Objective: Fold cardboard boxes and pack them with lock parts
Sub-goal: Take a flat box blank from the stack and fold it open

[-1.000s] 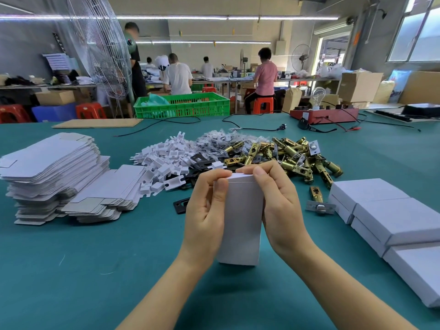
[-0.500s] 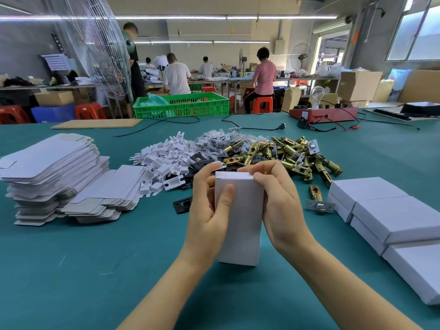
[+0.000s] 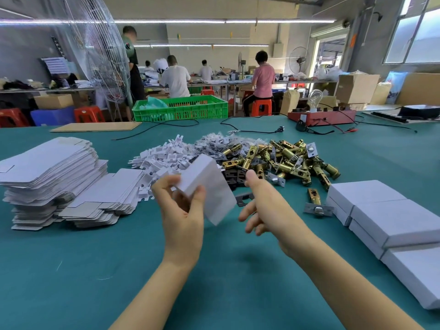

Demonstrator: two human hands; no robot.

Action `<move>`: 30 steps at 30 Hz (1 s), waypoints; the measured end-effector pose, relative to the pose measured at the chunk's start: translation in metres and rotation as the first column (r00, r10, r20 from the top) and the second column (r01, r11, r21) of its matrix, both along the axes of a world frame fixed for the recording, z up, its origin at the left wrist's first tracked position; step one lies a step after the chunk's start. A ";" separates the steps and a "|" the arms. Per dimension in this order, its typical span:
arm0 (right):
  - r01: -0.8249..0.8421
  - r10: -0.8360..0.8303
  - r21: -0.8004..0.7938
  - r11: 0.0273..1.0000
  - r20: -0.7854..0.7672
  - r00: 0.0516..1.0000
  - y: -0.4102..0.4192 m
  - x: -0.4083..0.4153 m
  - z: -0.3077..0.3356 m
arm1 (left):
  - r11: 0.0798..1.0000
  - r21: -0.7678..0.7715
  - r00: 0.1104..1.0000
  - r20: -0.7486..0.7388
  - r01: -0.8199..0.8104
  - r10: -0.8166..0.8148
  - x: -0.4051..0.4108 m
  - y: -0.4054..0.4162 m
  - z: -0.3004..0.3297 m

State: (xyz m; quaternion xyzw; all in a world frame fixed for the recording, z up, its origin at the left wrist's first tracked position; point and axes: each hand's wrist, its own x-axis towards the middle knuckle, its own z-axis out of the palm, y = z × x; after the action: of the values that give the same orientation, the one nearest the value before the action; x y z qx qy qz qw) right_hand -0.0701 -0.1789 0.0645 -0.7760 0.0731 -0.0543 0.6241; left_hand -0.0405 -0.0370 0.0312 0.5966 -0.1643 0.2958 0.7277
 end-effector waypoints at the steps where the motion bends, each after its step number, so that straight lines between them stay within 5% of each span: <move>1: -0.067 0.080 0.182 0.981 -0.062 0.995 -0.001 0.001 0.000 | 0.999 0.024 0.999 0.018 0.043 -0.043 -0.003 -0.003 -0.001; 5: -0.144 0.197 0.491 0.859 -0.057 0.979 -0.016 0.005 -0.002 | 0.929 0.342 0.967 0.157 0.138 -0.201 -0.016 -0.015 -0.011; 8: -0.100 0.128 0.423 0.901 -0.037 0.991 -0.024 0.008 -0.008 | 0.829 0.545 0.960 0.142 0.127 -0.241 -0.014 -0.017 -0.019; 13: -0.147 0.073 0.326 0.934 0.227 0.971 -0.032 0.020 -0.027 | 0.844 0.503 0.983 -0.107 0.185 -0.152 -0.003 -0.012 -0.028; 17: -0.275 0.202 0.373 0.886 0.223 0.954 -0.036 0.024 -0.038 | 0.864 0.306 0.873 -0.415 0.401 -0.258 0.009 -0.010 -0.030; 21: -0.339 0.302 0.280 0.898 0.165 0.939 -0.035 0.024 -0.045 | 0.843 0.321 0.871 -0.392 0.432 -0.297 0.011 -0.007 -0.029; 26: -0.157 0.115 0.161 0.974 0.244 0.963 -0.034 0.028 -0.047 | 0.883 0.303 0.890 -0.399 0.357 -0.223 0.015 -0.004 -0.029; 30: -0.179 0.139 0.125 0.976 0.279 0.950 -0.034 0.029 -0.049 | 0.885 0.289 0.878 -0.422 0.365 -0.224 0.017 -0.001 -0.030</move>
State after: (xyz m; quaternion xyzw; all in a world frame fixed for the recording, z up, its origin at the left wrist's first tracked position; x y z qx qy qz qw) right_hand -0.0408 -0.2134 0.0159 -0.7160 -0.0711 -0.1026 0.6868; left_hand -0.0237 -0.0382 0.0017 0.7323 -0.1632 0.0243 0.6607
